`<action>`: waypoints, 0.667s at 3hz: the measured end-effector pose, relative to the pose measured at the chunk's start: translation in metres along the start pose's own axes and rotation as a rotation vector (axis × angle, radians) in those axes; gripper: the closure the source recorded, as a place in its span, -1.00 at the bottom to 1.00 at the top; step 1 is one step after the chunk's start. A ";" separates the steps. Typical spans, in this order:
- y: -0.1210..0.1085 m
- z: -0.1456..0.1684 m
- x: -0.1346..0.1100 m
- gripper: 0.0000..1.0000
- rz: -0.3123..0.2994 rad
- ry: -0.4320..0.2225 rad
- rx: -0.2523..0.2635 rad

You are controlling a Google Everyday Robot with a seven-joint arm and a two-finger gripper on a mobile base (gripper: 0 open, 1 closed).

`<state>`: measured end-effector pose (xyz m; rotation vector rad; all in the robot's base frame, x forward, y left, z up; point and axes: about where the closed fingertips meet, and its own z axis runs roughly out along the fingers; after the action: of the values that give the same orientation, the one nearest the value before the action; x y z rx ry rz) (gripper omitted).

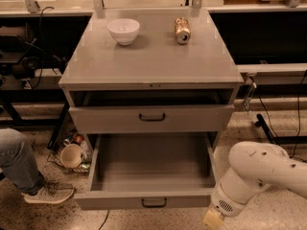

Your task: Close middle drawer

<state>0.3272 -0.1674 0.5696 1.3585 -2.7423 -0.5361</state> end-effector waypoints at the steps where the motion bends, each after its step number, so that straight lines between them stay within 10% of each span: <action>1: -0.012 0.029 0.004 1.00 0.034 -0.033 -0.023; 2: -0.054 0.086 0.007 1.00 0.075 -0.104 -0.023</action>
Offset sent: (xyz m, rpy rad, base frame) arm 0.0410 -0.0186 -0.1630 0.1368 -0.0466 -0.1556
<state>0.3481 -0.1780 0.4708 1.2517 -2.8451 -0.6491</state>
